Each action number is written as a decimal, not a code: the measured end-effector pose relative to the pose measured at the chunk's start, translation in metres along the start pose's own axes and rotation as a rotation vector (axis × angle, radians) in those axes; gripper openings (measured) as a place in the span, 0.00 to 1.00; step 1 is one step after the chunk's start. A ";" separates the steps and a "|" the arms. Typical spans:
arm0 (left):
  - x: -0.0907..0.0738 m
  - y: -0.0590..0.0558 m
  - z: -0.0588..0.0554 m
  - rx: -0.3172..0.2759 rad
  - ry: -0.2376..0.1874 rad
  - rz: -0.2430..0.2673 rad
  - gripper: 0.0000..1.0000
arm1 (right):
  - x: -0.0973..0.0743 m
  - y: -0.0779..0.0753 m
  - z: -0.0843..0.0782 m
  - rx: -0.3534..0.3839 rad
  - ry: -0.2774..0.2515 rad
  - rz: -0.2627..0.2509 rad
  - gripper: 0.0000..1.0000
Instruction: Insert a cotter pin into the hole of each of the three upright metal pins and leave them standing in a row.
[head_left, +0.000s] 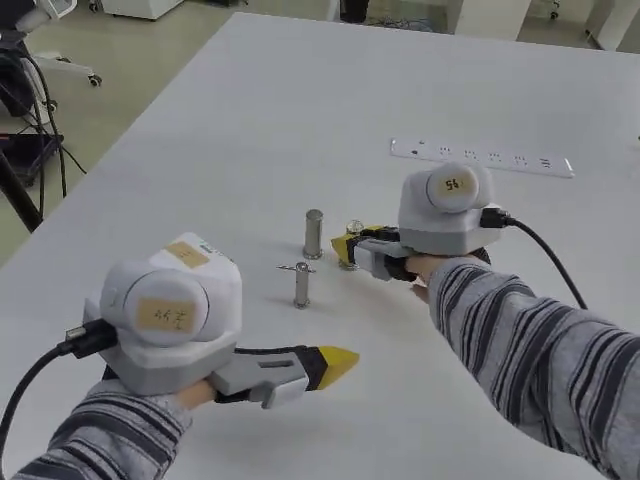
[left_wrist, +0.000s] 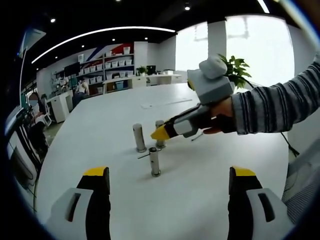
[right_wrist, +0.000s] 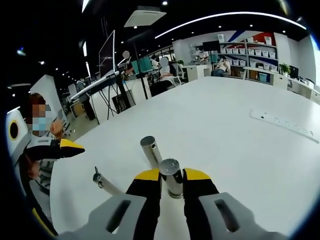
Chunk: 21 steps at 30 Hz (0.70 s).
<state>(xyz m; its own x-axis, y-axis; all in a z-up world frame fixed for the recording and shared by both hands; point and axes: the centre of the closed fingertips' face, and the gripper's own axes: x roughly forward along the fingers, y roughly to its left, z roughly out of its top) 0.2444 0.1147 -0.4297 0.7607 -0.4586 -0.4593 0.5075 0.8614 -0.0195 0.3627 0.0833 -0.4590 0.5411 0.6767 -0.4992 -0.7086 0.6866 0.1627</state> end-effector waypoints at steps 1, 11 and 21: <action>0.000 0.001 0.000 -0.001 -0.003 0.004 0.99 | 0.000 0.000 0.000 0.000 0.000 -0.004 0.11; 0.003 0.001 0.000 0.005 0.004 0.006 0.99 | -0.009 0.005 -0.004 -0.092 0.028 -0.058 0.09; 0.003 0.003 0.009 0.003 -0.025 0.007 0.99 | -0.031 0.005 -0.012 -0.161 0.031 -0.106 0.09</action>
<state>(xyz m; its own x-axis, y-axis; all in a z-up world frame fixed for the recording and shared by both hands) 0.2520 0.1139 -0.4236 0.7744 -0.4575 -0.4371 0.5030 0.8642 -0.0135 0.3369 0.0622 -0.4525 0.6041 0.5924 -0.5330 -0.7130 0.7006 -0.0296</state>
